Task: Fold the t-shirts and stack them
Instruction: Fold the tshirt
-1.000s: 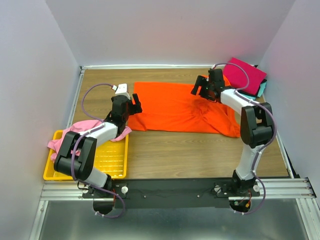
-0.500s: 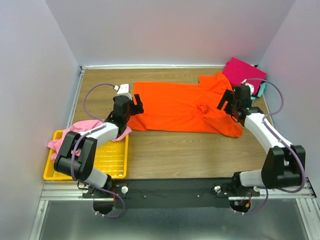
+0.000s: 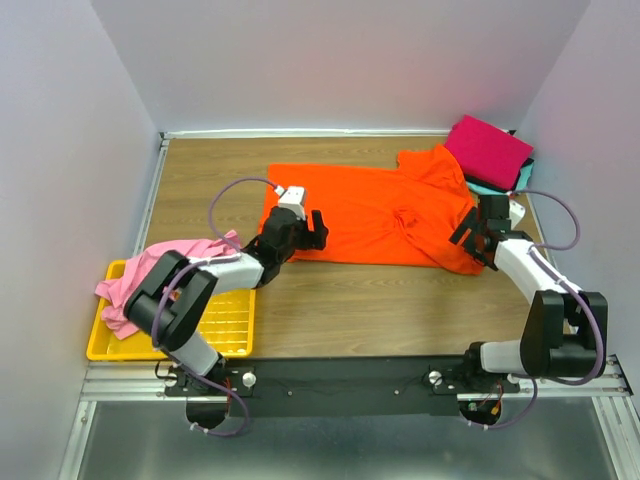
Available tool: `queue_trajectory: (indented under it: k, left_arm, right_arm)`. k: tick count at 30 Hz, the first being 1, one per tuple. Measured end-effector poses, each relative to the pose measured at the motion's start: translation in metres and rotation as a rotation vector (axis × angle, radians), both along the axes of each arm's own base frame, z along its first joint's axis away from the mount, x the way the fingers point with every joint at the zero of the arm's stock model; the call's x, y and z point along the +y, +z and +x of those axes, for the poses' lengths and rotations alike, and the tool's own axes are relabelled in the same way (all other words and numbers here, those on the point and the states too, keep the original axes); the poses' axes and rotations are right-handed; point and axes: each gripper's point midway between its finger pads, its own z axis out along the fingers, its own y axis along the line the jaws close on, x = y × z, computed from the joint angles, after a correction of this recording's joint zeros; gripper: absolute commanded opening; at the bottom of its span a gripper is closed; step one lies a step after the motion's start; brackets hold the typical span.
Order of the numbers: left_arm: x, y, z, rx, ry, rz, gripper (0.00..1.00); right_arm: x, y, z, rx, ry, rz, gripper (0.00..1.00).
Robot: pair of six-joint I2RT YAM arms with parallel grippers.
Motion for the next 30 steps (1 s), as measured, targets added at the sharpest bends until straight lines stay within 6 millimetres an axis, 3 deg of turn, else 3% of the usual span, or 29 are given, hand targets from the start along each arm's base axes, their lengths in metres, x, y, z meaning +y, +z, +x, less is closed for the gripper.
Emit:
queue_trajectory:
  k: [4, 8, 13, 22, 25, 28, 30]
  left_arm:
    - [-0.018, -0.039, -0.013, 0.088, -0.062, 0.020, 0.87]
    - [-0.021, -0.053, -0.016, 0.117, -0.076, 0.023, 0.87]
    - [-0.022, -0.052, -0.014, 0.108, -0.078, 0.014, 0.87]
    - [-0.024, -0.048, -0.012, 0.093, -0.079, 0.005, 0.87]
    - [-0.024, -0.048, -0.012, 0.093, -0.079, 0.004, 0.87]
    - [-0.024, -0.048, -0.012, 0.092, -0.078, 0.005, 0.87]
    - [-0.024, -0.048, -0.012, 0.093, -0.078, 0.005, 0.87]
  right_arm:
    - [-0.016, -0.009, -0.010, 0.022, -0.065, 0.010, 0.86]
    - [-0.015, -0.013, -0.014, 0.032, -0.072, 0.024, 0.77]
    - [-0.012, -0.018, -0.018, 0.043, -0.074, 0.040, 0.66]
    - [-0.009, -0.026, -0.027, 0.063, -0.070, 0.055, 0.37]
    - [-0.009, -0.026, -0.027, 0.063, -0.072, 0.055, 0.26]
    - [-0.009, -0.027, -0.028, 0.065, -0.070, 0.052, 0.08]
    - [-0.010, -0.027, -0.028, 0.068, -0.075, 0.048, 0.04]
